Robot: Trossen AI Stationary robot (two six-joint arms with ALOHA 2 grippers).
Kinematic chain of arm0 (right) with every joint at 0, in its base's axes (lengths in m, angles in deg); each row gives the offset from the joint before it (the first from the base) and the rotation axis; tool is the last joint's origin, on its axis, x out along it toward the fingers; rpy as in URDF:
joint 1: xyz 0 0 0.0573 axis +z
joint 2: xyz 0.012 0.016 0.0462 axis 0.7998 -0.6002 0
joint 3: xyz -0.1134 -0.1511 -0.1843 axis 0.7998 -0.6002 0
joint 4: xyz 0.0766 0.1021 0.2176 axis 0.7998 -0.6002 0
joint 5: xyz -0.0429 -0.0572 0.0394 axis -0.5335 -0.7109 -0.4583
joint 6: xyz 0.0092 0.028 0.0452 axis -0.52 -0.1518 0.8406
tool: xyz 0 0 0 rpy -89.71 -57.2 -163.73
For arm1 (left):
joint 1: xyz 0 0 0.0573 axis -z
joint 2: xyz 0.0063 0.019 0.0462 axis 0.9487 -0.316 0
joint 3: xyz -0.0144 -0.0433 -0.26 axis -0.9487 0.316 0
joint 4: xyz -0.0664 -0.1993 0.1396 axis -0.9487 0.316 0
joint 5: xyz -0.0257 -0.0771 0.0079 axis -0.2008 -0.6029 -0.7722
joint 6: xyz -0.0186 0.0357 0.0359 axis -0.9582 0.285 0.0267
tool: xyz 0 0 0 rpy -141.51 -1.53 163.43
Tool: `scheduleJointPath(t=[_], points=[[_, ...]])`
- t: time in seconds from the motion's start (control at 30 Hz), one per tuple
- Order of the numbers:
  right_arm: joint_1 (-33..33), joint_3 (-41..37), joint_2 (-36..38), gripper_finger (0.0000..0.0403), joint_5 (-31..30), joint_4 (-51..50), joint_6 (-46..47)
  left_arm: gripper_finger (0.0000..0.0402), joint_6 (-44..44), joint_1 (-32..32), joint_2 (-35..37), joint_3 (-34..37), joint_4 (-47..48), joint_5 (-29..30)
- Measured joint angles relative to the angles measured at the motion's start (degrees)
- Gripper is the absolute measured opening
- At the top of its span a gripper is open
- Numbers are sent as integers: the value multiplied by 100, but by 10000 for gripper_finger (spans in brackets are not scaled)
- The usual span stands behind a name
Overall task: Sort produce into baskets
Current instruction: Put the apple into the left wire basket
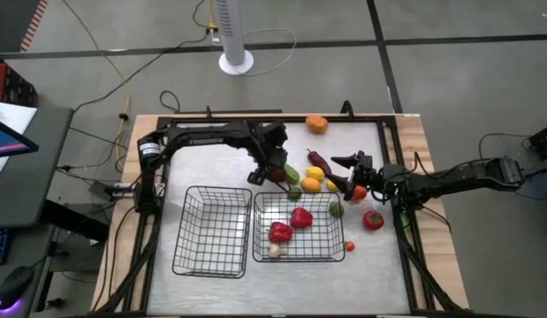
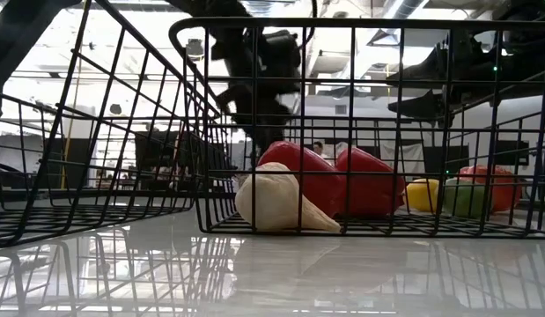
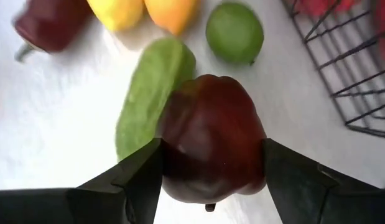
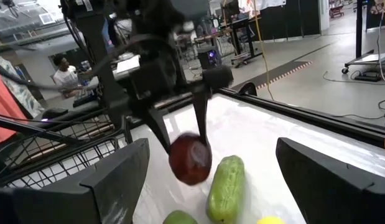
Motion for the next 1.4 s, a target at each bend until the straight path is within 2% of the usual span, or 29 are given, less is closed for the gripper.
scheduleJointPath(t=[0.4,0.67,0.77,0.93,1.17,1.4], points=[[0,0,0,379,0,-20,0,233,-327,4,11,-1681,1510,-490],[0,0,0,379,0,-55,0,233,-846,176,11,-2269,3092,-1552],[0,0,2,379,0,-55,0,233,-1031,327,11,-2316,3754,-1768],[0,0,1,379,0,-56,2,233,-1441,679,11,-2316,4109,-1736],[0,0,0,379,0,-57,46,233,-1723,1116,28,-2314,4107,-1296],[0,0,2,379,0,-83,52,233,-2075,1326,455,-2091,4117,-1220]])
